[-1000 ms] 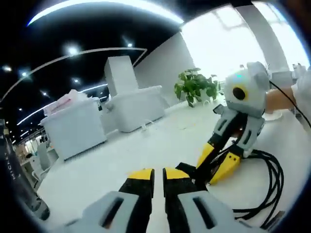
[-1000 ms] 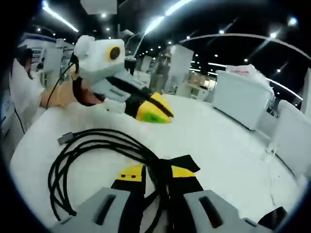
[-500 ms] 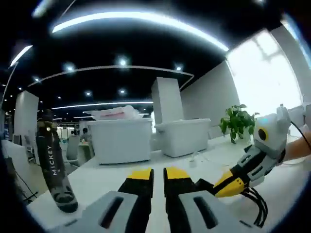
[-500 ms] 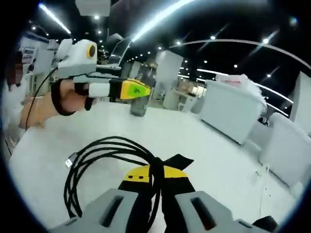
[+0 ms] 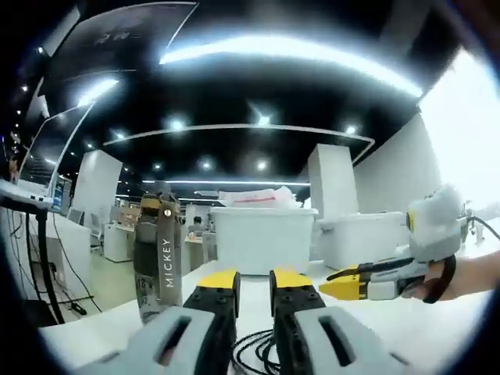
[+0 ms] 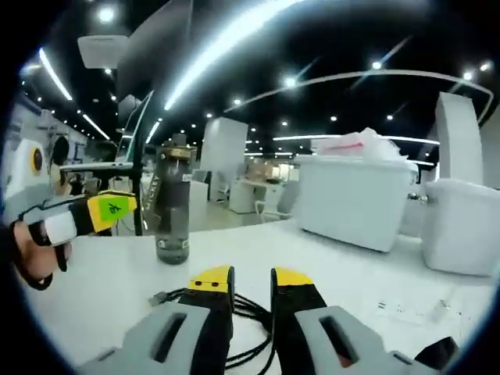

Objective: Coil the Type-C to USB data cable on the desktop and secure it with Velcro straps.

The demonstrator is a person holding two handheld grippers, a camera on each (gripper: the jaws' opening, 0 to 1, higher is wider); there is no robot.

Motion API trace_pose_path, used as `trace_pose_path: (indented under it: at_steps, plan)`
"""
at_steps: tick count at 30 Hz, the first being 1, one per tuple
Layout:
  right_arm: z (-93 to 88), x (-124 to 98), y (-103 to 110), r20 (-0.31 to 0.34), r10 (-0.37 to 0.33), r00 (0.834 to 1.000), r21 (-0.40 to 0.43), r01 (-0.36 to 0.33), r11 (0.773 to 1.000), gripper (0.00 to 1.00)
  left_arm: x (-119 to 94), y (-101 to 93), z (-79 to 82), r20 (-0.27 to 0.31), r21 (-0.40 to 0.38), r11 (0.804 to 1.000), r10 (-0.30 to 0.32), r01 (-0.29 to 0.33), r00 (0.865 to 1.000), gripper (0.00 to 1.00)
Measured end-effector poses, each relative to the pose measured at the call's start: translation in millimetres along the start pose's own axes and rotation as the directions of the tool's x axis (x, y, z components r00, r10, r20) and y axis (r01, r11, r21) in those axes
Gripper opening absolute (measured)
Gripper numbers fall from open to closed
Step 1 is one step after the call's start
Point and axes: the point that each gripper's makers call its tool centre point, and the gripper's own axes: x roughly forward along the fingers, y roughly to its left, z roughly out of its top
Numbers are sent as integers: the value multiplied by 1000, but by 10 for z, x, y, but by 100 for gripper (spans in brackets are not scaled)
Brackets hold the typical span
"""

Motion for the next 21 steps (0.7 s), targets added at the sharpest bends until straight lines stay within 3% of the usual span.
trace_pose_path:
  at_steps: [5, 8, 10, 11, 12, 13, 15, 16, 17, 18, 21]
  plan:
    - [-117, -623, -335, 26, -71, 997, 101, 68, 993, 18, 3, -138, -76, -21, 19, 999, -34, 35, 999, 18]
    - [-167, -1144, -586, 69, -116, 991, 268, 94, 959, 18, 3, -213, -140, -33, 18, 998, -54, 55, 998, 18]
    - [-165, -1494, -847, 90, -188, 978, 305, 153, 940, 18, -3, -286, -197, -46, 0, 997, -75, 75, 996, 18]
    - [-172, -1710, -923, 102, -230, 968, 301, 190, 934, 17, -7, -333, -216, -45, -11, 996, -89, 88, 995, 18]
    - [-119, -2006, -1094, 151, -303, 941, 267, 256, 929, 17, -15, -383, -236, -47, -35, 994, -106, 104, 993, 18]
    - [-84, -2196, -1182, 172, -328, 929, 211, 291, 933, 17, -23, -460, -243, -41, -65, 989, -134, 131, 990, 18]
    - [-90, -2561, -1341, 190, -392, 900, 121, 375, 919, 17, -45, -556, -259, -35, -73, 985, -157, 154, 987, 18]
    - [-101, -2675, -1400, 192, -416, 889, 110, 402, 909, 17, -50, -612, -264, -34, -58, 984, -172, 170, 985, 18]
    - [-128, -2874, -1518, 198, -466, 862, 116, 452, 885, 17, -65, -693, -263, -30, -16, 981, -193, 192, 981, 18]
    - [-168, -3000, -1589, 192, -497, 846, 138, 478, 867, 18, -82, -742, -268, -27, -6, 980, -197, 197, 980, 18]
    - [-324, -3196, -1751, 165, -556, 815, 173, 531, 830, 25, -134, -840, -281, -22, -4, 978, -206, 206, 978, 18]
